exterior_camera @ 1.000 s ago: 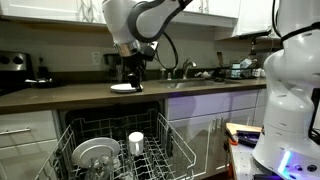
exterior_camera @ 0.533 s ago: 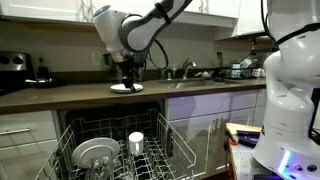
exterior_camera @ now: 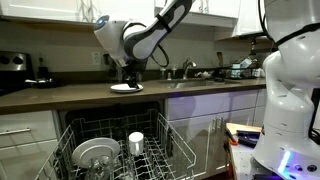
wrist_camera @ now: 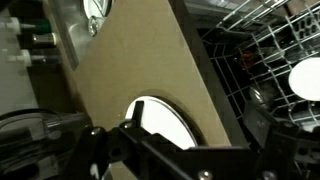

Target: Take the white plate on the top and put it behind the white cup in the dishwasher

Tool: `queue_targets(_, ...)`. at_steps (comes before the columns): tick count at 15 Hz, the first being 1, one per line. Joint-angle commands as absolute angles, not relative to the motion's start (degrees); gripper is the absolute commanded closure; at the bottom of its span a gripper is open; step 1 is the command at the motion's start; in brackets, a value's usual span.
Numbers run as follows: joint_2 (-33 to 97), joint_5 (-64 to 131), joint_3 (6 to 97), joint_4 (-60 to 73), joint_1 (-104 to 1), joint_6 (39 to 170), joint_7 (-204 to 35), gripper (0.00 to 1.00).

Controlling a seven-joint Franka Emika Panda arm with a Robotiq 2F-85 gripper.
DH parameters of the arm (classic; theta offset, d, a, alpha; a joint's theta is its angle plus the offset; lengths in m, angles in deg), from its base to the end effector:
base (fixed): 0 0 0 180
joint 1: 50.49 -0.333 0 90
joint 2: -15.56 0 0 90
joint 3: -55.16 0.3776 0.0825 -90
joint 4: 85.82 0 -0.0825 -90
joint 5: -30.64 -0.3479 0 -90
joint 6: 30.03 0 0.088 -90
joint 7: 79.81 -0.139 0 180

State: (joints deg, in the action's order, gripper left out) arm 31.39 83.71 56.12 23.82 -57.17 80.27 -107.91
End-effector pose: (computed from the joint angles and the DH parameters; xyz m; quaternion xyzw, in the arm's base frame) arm 0.5907 -0.0020 0.4140 0.9108 0.0479 0.0085 0.4100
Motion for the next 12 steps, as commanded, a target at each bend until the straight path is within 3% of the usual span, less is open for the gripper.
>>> queue_targets(1,33.86,90.4,55.28,21.58,-58.22,77.94,-112.85,0.0)
queue_targets(12,44.57,105.89,55.63,10.57,-57.45,82.35,-121.31,0.0)
